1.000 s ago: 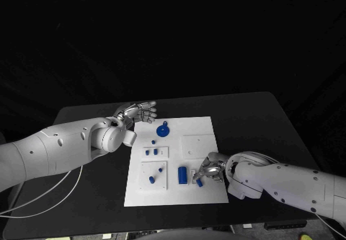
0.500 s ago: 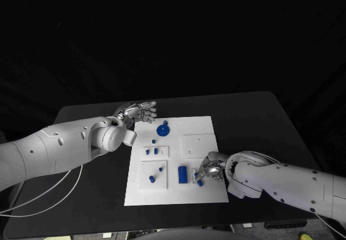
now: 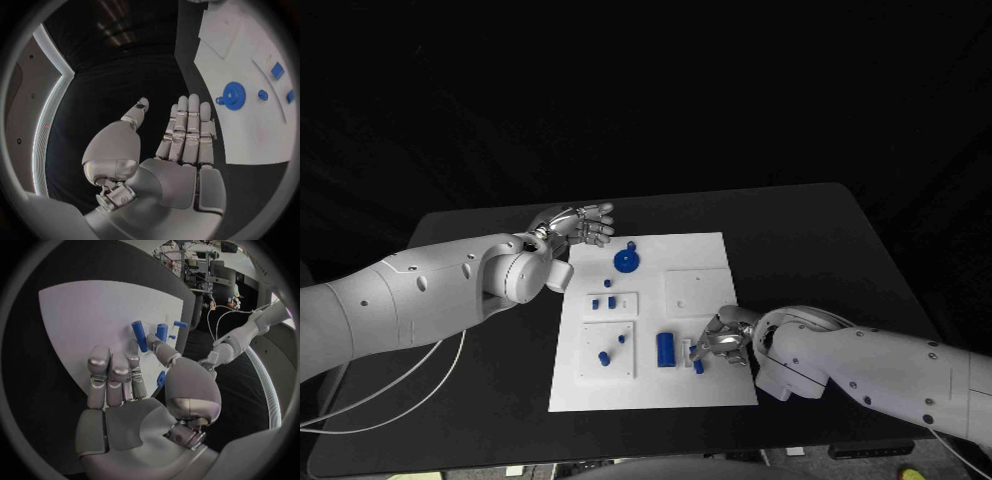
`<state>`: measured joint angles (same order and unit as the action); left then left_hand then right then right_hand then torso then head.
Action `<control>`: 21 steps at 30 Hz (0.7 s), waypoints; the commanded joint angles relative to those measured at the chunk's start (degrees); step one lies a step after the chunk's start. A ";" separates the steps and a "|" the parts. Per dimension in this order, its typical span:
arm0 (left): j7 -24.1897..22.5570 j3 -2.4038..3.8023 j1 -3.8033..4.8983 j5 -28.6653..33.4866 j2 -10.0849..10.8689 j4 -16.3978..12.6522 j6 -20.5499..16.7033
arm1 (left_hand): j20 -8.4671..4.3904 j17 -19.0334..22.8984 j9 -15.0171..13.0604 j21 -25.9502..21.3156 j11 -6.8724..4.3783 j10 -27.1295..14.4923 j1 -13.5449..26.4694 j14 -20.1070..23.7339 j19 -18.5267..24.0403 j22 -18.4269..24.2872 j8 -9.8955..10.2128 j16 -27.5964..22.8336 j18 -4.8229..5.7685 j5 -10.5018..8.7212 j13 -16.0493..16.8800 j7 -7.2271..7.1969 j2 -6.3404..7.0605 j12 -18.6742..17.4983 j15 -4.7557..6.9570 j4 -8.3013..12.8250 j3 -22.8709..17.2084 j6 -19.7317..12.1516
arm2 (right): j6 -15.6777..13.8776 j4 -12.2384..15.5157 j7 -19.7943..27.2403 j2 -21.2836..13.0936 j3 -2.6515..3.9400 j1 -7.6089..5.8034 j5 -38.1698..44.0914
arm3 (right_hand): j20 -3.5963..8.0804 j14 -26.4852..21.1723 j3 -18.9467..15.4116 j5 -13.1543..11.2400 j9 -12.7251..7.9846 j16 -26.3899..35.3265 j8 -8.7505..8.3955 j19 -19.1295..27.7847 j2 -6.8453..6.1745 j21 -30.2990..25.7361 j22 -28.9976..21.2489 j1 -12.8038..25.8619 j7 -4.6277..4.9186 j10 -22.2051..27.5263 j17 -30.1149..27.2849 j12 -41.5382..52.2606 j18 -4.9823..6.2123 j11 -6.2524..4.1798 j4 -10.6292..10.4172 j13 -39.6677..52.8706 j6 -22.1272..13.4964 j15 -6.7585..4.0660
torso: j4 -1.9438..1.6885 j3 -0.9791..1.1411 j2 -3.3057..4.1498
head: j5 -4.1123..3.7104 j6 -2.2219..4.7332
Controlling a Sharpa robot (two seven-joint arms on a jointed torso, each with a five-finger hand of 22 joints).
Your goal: Assemble the parts on the task board
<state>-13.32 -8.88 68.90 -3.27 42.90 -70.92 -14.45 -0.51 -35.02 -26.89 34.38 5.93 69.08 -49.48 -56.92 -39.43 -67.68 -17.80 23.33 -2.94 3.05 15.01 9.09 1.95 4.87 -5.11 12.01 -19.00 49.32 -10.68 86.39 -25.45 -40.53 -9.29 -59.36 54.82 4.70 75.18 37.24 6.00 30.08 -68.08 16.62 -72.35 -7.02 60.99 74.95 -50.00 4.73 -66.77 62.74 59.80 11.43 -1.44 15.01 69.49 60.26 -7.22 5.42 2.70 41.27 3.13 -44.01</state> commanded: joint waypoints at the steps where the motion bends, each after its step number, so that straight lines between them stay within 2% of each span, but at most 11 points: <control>1: -0.18 0.04 0.04 -0.34 -0.08 -0.13 0.45 | -0.02 -0.08 0.06 -0.38 0.03 0.07 -0.22 -0.26 -0.31 -0.09 -0.20 -0.28 -0.81 -0.02 0.00 0.07 -0.58 -0.04 -0.07 0.20 -0.16 0.08 | -0.10 0.16 0.21 -0.24 -0.21 0.30 -3.27 | -0.38 0.28 -0.13 0.25 0.05 0.14 0.06 0.08 -0.04 0.36 0.76 0.65 0.11 -0.28 0.06 0.25 3.57 -0.05 -0.09 -0.10 0.45 -0.20 | 0.02 0.00 0.00 | 0.04 0.05; 21: -0.08 0.04 0.04 -0.39 -0.06 -0.14 0.51 | -0.01 -0.18 0.08 -0.41 0.03 0.08 -0.28 -0.31 -0.33 -0.16 -0.23 -0.35 -0.80 -0.02 0.00 0.06 -0.73 -0.04 -0.07 0.25 -0.14 0.10 | -2.19 0.87 1.15 -0.43 0.02 0.30 -3.92 | -0.31 0.29 -0.43 0.58 -0.04 0.04 0.13 0.00 0.00 0.45 0.78 1.41 -0.01 -0.44 0.17 0.26 3.57 -0.17 -0.17 -0.15 0.75 -0.31 | 0.03 0.00 0.00 | 0.11 0.15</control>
<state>-13.12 -8.88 68.90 -3.39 42.91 -70.92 -14.45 -0.51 -35.13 -26.89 34.15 5.93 69.08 -49.69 -56.92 -39.43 -67.78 -17.80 23.33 -2.89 3.05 15.01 9.09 1.73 4.87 -5.11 12.01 -19.00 49.32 -12.31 87.07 -25.17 -40.94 -9.32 -59.12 51.16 4.69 75.26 37.08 6.28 29.99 -68.09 16.40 -72.34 -6.94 61.22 74.95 -49.18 4.71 -66.97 62.86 59.79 11.46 -1.64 14.85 69.44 60.66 -7.14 5.42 2.70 41.27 3.22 -43.86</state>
